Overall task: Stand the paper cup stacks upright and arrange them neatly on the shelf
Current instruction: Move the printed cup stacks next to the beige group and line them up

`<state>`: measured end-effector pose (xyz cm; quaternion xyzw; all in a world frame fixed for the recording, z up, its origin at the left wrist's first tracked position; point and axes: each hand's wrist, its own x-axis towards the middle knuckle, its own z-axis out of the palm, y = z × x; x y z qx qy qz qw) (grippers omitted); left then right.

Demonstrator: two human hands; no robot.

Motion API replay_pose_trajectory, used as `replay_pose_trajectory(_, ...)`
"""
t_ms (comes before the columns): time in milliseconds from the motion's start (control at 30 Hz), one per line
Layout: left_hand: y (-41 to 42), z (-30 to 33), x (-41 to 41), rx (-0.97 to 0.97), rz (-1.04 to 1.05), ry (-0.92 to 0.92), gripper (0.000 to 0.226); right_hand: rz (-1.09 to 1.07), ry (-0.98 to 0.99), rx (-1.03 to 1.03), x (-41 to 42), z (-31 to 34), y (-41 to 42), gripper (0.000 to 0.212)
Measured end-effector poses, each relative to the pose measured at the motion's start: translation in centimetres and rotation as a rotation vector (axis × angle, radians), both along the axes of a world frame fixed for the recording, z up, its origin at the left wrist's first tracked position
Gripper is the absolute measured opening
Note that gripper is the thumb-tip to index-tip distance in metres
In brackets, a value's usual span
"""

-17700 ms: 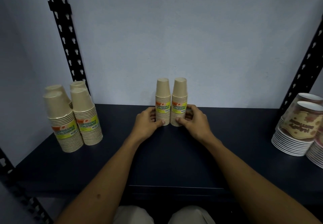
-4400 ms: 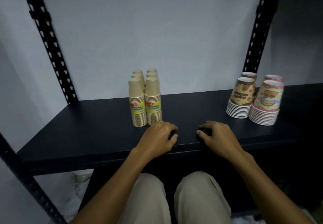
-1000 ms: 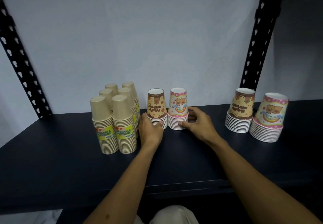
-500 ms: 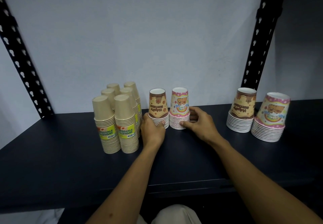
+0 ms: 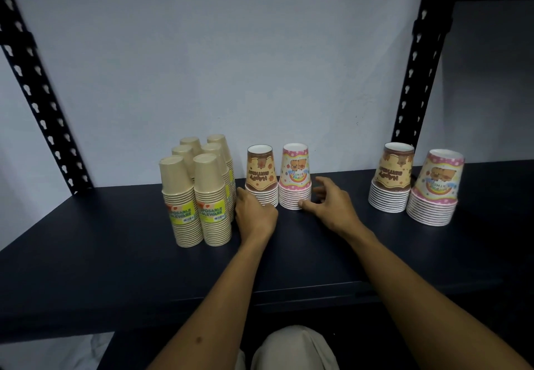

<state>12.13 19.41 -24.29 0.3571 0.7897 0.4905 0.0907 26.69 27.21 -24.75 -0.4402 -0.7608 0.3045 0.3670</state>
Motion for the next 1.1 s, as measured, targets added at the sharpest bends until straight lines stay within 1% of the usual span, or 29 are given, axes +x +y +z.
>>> replay_pose_trajectory(67,-1.0,0.0,0.6,-0.013,-0.006,0.013,0.069,-0.042,-0.080,0.025,0.3,-0.1,-0.4,0.077)
replay_pose_trajectory(167,-2.6,0.1,1.6,-0.069,-0.014,0.064,0.069,-0.103,-0.238,0.066,0.9,-0.2,-1.4,0.063)
replay_pose_trajectory(200,-3.1,0.1,1.9,-0.092,-0.022,0.086,0.062,-0.124,-0.295,0.077,1.0,-0.2,-1.8,0.055)
replay_pose_trajectory(267,-3.9,0.1,2.4,-0.141,-0.060,0.144,0.039,-0.156,-0.386,0.086,1.4,-0.3,-2.8,0.038)
replay_pose_trajectory(300,-4.2,0.0,2.5,-0.162,-0.081,0.177,0.031,-0.169,-0.423,0.090,1.7,-0.3,-3.3,0.034)
replay_pose_trajectory(400,-4.8,0.0,2.8,-0.200,-0.176,0.295,0.026,-0.209,-0.497,0.110,2.6,-0.2,-4.7,0.035)
replay_pose_trajectory(500,-4.7,0.0,3.4,-0.244,-0.372,0.446,0.026,-0.241,-0.542,0.114,4.1,0.0,-5.8,0.037)
replay_pose_trajectory(600,-4.3,0.2,4.4,-0.280,-0.557,0.497,0.032,-0.286,-0.542,0.139,5.9,0.1,-7.1,0.038)
replay_pose_trajectory(733,-3.8,0.5,6.7,-0.266,-0.770,0.583,0.034,-0.353,-0.565,0.175,8.5,0.3,-8.6,0.042)
replay_pose_trajectory(800,-3.3,0.4,7.8,-0.265,-0.823,0.608,0.036,-0.406,-0.582,0.189,10.3,0.3,-9.1,0.043)
replay_pose_trajectory(933,-2.0,0.7,9.5,-0.261,-0.865,0.629,0.037,-0.544,-0.631,0.203,14.3,0.1,-9.6,0.042)
replay_pose_trajectory(1100,0.3,0.6,11.2,-0.235,-0.921,0.632,0.039,-0.606,-0.640,0.159,17.5,-0.2,-9.1,0.046)
